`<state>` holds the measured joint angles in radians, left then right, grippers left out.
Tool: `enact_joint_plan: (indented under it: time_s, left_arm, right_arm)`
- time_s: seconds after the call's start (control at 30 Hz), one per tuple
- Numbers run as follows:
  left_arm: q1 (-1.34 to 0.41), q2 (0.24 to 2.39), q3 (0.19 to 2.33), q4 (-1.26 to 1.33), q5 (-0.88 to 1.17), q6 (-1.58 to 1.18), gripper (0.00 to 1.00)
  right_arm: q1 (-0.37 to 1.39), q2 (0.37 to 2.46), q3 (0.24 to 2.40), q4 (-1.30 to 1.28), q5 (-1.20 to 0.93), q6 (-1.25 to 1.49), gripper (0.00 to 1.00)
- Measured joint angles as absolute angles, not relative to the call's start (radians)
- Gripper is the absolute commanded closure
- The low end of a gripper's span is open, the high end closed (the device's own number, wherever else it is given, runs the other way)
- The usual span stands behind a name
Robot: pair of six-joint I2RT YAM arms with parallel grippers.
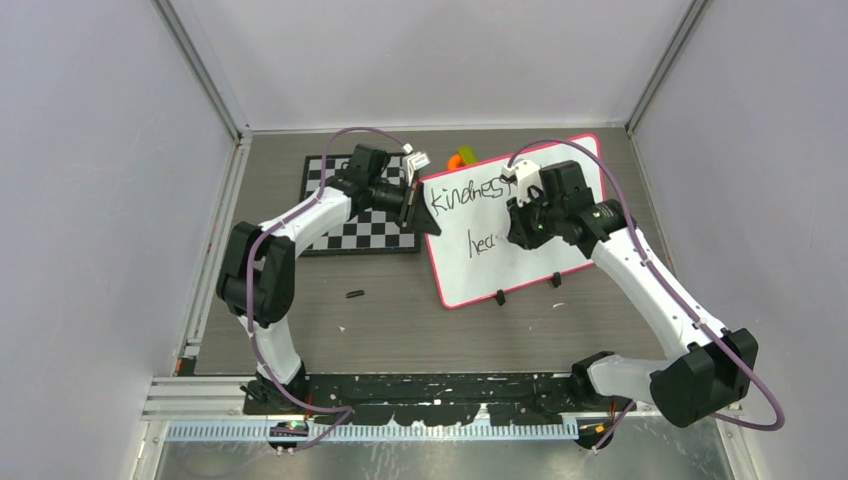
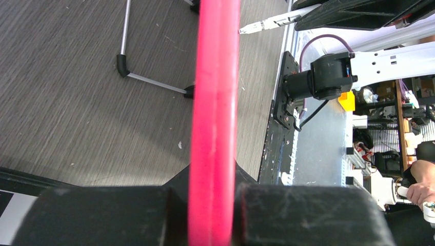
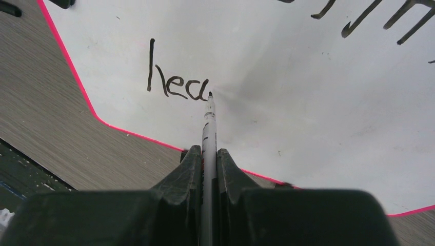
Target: Write a sentence on the whiteboard
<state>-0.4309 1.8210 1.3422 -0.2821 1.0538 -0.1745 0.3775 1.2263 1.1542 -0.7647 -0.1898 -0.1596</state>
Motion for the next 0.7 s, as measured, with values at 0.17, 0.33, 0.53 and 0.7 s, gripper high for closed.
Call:
enact_joint_plan:
  time_s: [0.17, 0.33, 0.53, 0.7]
  left_arm:
    - [-0.431, 1.821, 1.342, -0.282, 1.054, -0.175, 1.0]
    - [-0.431, 1.821, 1.342, -0.282, 1.053, -0.175, 1.0]
    - [-0.431, 1.821, 1.343, -0.286, 1.052, -0.171, 1.0]
    - [-0.431, 1.821, 1.345, -0.289, 1.051, -0.171, 1.0]
  right_arm:
    - [0.377, 1.243, 1.154, -0.741, -0.196, -0.154, 1.0]
    - [0.377, 1.257, 1.154, -0.725, -0.196, -0.15, 1.0]
    - [0.377, 1.257, 1.154, -0.725, -0.194, -0.15, 1.0]
    - [0.377, 1.257, 1.154, -0.725, -0.193, -0.151, 1.0]
